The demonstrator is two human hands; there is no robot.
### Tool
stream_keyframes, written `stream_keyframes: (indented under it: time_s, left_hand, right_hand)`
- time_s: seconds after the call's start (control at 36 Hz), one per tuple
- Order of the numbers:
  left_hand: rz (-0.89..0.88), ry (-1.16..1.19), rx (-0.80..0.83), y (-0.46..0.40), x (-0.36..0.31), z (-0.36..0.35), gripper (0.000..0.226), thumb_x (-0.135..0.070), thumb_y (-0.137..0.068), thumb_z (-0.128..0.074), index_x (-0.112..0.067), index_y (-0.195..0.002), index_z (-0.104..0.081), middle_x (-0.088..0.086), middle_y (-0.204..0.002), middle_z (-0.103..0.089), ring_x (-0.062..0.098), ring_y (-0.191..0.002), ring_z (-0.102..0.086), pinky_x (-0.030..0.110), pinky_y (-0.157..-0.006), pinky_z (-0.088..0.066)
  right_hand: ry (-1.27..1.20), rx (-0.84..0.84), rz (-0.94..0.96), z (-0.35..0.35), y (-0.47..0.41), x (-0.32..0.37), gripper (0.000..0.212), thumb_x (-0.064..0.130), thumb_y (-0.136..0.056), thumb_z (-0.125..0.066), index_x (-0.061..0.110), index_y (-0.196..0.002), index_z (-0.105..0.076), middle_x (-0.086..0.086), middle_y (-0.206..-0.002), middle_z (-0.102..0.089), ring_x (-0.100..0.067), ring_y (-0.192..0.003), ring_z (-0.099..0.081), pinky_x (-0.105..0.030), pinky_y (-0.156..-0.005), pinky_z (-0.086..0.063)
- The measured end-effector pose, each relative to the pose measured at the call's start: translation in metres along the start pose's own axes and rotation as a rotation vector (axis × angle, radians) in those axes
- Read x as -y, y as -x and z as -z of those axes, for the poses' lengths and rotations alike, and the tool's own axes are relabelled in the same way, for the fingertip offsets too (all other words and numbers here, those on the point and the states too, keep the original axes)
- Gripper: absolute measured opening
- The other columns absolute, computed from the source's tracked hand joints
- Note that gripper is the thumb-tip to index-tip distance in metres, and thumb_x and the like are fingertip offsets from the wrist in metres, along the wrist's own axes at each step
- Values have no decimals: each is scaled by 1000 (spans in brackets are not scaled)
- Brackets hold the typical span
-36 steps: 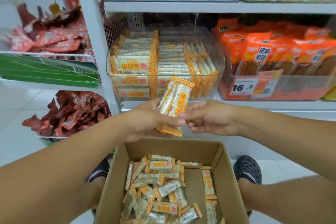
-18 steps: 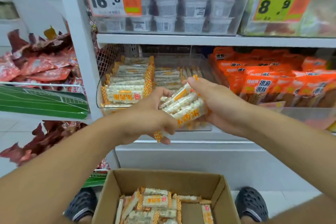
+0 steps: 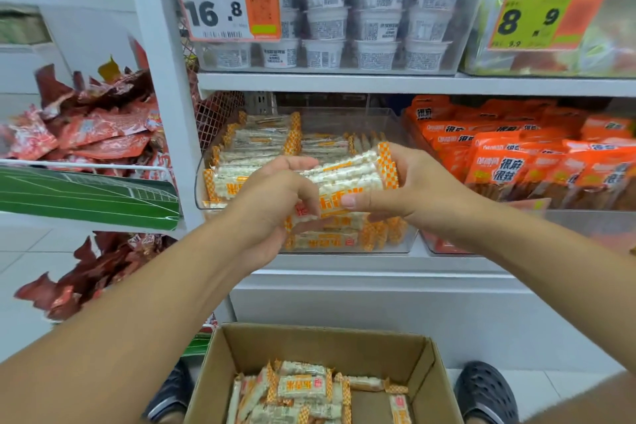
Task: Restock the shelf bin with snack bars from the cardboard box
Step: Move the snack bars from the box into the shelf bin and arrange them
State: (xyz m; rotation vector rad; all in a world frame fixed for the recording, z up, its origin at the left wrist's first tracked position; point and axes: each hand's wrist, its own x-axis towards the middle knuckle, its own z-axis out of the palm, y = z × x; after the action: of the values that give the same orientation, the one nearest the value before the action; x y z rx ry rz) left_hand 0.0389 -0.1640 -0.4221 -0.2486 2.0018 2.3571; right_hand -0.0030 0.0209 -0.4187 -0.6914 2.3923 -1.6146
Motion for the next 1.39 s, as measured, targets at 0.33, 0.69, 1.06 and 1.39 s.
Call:
stream_keyframes:
  time_s: [0.33,0.69,1.06,1.39]
  left_hand:
    - [-135,-219,-114,-17,9,-3,5,-29,-96,-63,-27,-100,-66,-13,-108,-61,8,-93,-56,30,-73,-47]
    - [-704,-1290,-245,-68,-19,59,32,-33,-100,-46,-14,-124,-57,8,-120,-63,28,-113,-58,40,-95,-45]
    - [-415,-1609,-27,-103,7,90,66,-54,-98,-8,-18,-146,-35,8,-148,-42,27,-137,-35,42,-113,-29]
    - [-407,-1640,-51,-107,11,89,69,-59,-94,5,-33,-157,-8,-3,-165,-13,18,-151,-9,39,-123,-9]
  right_hand:
    - [348,-50,83,6,-11,-3,75,42,-64,-91,39,-131,-56,16,-127,-58,-3,-118,-56,-39,-104,-49]
    - [187,-260,-82,14,-70,-21,56,28,-68,-92,20,-117,-66,2,-109,-70,-14,-92,-66,-24,-75,-49]
    - [689,-162,-192,24,-206,-22,64,29,-83,-81,14,-140,-55,-8,-146,-49,-23,-133,-47,-30,-110,-39]
    - [927,-184,-166,1,-242,-68,77,42,-97,-52,24,-160,-12,-3,-166,18,-28,-151,21,-37,-121,8]
